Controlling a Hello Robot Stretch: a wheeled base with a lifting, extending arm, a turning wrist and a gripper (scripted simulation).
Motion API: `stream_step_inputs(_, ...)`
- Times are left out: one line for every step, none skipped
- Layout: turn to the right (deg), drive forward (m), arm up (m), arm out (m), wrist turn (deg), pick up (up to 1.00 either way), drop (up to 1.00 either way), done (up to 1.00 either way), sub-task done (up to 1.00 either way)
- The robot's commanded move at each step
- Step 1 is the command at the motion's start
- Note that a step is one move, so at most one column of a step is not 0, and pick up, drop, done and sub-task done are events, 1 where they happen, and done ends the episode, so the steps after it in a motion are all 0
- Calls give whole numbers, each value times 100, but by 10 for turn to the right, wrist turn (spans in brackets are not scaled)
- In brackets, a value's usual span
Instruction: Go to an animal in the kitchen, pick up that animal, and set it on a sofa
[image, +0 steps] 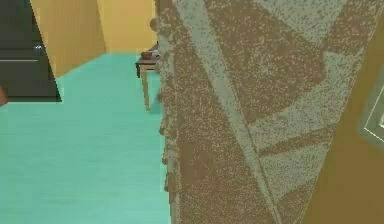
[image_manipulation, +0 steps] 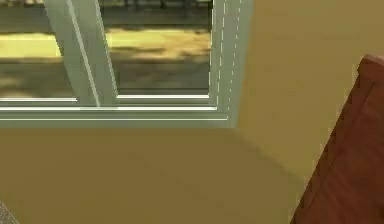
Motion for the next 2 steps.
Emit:
stream_step_inputs(-450, 0, 0, 0, 0, 0, 0, 0, 0)
stream_step_inputs(0, 80, 0, 0, 0, 0, 0, 0, 0)
